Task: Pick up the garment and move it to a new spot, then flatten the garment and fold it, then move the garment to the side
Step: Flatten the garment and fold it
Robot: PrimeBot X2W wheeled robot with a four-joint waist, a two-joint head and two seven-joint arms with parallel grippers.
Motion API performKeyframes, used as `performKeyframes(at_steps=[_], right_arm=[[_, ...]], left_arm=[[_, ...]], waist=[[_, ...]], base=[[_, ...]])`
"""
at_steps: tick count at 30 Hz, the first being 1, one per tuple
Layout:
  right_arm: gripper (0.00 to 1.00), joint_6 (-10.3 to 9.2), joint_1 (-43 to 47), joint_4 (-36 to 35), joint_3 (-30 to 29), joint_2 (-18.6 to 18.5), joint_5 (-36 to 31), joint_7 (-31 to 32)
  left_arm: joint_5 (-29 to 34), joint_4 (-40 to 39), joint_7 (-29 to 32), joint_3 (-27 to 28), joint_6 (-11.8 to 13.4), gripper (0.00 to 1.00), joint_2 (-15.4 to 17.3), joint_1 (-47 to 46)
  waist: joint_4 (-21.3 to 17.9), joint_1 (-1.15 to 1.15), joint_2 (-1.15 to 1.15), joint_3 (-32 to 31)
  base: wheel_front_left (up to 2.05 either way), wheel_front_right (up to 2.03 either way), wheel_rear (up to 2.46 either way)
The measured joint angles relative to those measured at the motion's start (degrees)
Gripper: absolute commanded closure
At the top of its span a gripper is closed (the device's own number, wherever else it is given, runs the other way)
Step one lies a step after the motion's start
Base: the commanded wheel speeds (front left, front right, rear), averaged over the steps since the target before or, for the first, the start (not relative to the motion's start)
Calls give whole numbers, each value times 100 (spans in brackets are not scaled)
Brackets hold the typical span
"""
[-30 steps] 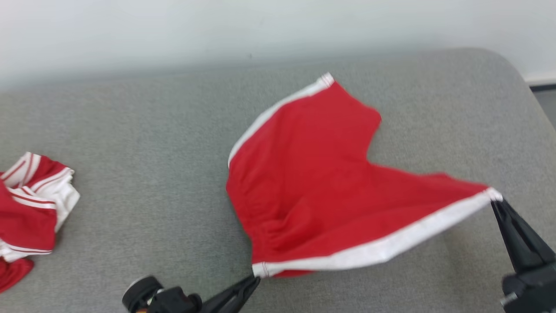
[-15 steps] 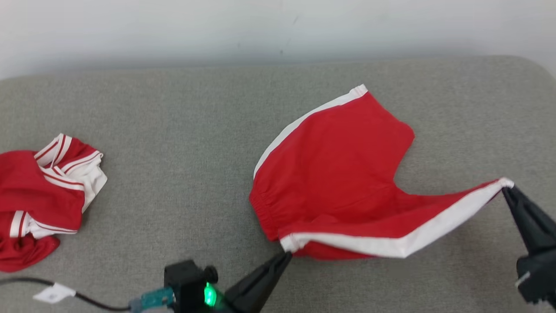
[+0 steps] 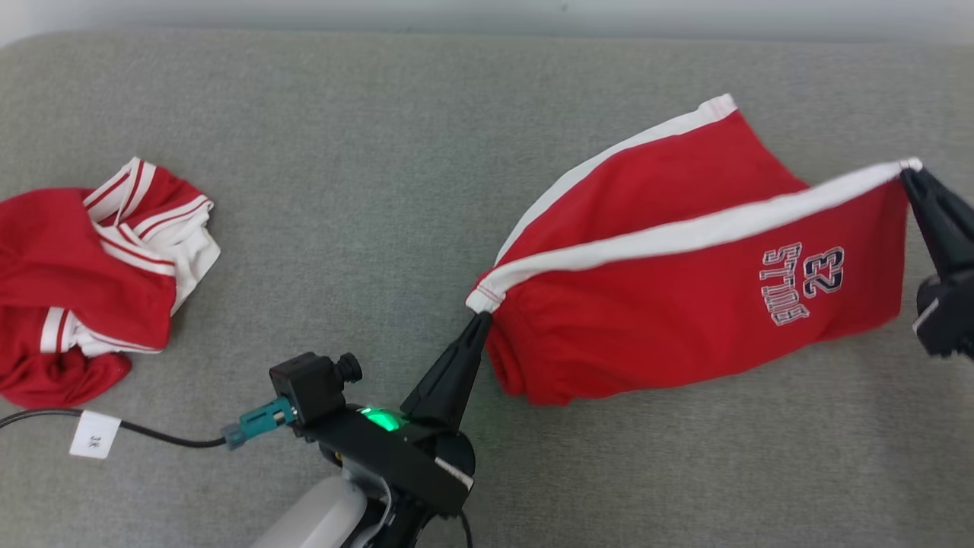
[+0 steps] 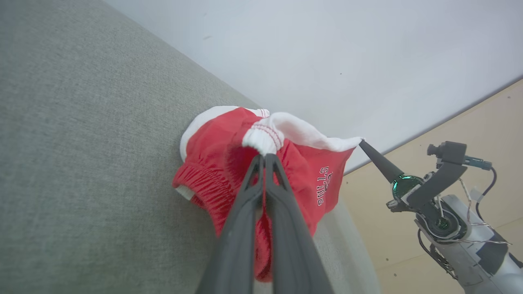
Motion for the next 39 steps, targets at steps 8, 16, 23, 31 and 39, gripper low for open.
performKeyframes(at_steps=[8,16,23,31,39], right_arm=[[100,0,-1445,943,791,-35,271,-7],[100,0,-2571,1933,1528,40,423,34],[100,0,-3212,2711,2058,156,458,-165],[99,0,-3527,3354,2573,321,576,-531],[75,0,-3740,3918,2954,455,646,-1229]], left_arm=[[-220,442,-2,321,-27,100,-396,-352],[-232,733,-9,215,-27,100,-548,-704],[10,1176,-16,364,-36,100,-760,-958],[142,1514,-18,318,-42,100,-892,-1123],[443,1825,-18,321,210,100,-967,-1239]], waist=[[302,0,1,367],[556,0,1,696],[712,-1,0,923],[766,-2,0,985],[718,-2,0,954]], base=[[0,0,0],[0,0,0],[0,0,0],[0,0,0],[0,0,0]])
